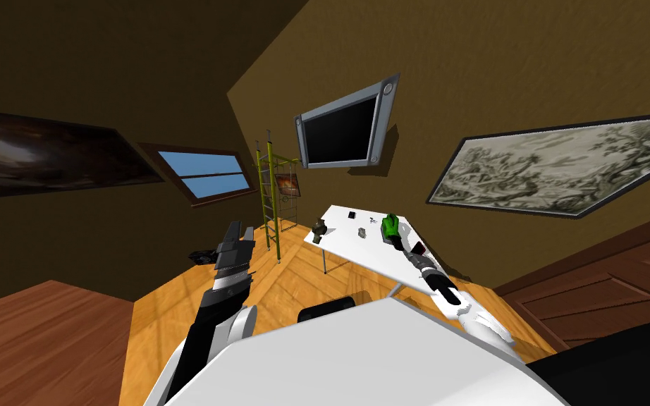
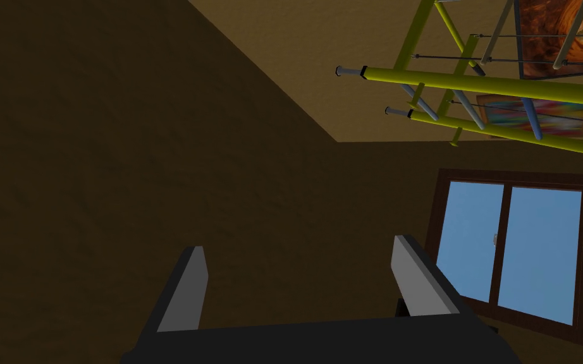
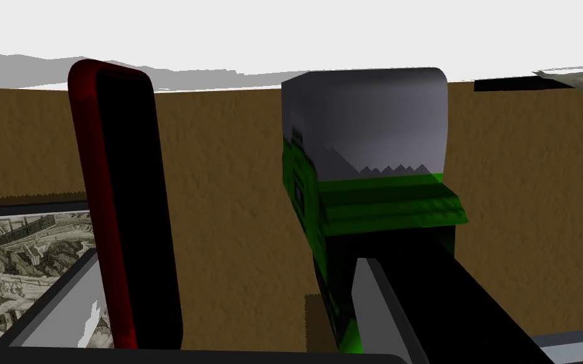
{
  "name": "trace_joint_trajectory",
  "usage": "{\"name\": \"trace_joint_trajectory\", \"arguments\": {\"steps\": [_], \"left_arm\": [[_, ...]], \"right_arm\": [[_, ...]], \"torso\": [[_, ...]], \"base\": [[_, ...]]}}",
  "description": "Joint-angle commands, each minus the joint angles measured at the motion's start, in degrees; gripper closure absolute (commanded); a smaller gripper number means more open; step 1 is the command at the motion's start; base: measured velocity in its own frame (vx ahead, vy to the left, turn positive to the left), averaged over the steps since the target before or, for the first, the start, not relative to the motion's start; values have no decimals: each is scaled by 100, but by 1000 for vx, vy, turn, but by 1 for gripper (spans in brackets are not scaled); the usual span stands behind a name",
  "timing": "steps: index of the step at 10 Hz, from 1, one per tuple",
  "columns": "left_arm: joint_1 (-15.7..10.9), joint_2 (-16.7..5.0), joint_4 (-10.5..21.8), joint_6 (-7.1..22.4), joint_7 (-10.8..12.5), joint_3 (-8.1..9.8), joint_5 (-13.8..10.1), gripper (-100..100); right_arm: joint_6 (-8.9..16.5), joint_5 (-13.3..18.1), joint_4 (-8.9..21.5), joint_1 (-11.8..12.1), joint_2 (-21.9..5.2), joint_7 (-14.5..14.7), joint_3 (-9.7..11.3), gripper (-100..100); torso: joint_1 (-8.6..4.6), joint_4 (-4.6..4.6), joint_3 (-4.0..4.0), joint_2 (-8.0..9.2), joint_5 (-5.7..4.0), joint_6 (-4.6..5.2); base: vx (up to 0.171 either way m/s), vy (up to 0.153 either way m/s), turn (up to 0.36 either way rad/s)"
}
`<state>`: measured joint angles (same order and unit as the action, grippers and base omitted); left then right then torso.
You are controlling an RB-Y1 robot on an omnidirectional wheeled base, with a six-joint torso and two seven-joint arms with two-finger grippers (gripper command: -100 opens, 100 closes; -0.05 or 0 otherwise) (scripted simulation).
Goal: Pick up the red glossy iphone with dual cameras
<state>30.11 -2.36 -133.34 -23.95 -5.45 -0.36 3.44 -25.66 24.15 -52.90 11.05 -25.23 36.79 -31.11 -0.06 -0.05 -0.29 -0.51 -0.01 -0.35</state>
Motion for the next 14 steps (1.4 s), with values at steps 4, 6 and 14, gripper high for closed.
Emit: {"name": "trace_joint_trajectory", "arguments": {"steps": [4,6,14], "left_arm": [[1,0,0,0,0,0,0,0],[1,0,0,0,0,0,0,0],[0,0,0,0,0,0,0,0]], "right_arm": [[-648,-795,608,337,-550,221,602,-100],[-896,-1145,784,337,-564,221,643,-100],[-1774,-2347,1567,678,-1122,445,1278,-100]], "torso": [[12,-5,-13,-24,3,-1],[11,-9,-25,-43,2,-1],[10,-4,-13,-23,2,-6]], "base": [[100,30,-44],[106,22,-28],[78,24,-28]]}}
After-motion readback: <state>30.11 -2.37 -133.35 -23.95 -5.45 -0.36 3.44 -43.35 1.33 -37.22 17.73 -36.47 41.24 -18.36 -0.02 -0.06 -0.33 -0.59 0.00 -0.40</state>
